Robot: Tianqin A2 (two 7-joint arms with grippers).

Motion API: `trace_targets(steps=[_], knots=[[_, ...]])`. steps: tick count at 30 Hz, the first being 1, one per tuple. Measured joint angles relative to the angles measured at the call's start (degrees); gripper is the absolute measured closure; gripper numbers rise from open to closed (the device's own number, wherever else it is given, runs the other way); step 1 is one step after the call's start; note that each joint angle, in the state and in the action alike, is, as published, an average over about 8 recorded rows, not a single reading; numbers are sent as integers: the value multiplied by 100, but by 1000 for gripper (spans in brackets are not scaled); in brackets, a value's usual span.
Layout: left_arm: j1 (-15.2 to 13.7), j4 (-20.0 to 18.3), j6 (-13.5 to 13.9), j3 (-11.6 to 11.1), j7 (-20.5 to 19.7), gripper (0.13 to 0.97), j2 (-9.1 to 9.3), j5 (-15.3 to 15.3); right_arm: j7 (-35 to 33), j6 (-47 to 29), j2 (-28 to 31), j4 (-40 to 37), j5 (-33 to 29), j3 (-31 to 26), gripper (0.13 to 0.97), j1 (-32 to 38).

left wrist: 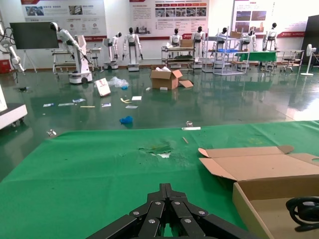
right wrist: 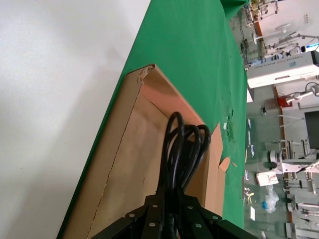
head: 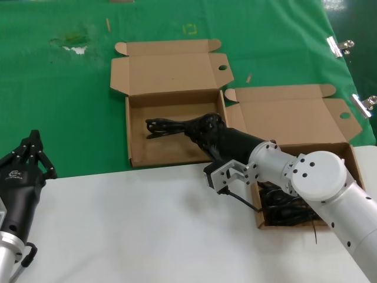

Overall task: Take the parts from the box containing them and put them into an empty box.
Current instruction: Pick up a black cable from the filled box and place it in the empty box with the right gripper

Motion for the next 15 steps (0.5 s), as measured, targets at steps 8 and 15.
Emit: trace_targets(steps=[8,15], knots=[[0,0,0,0,0,957,0,0,-162,-15,-52,-106,108,97,895,-1],[0,0,0,0,0,957,0,0,-262,-38,-80,-144,183,177,836,-11]])
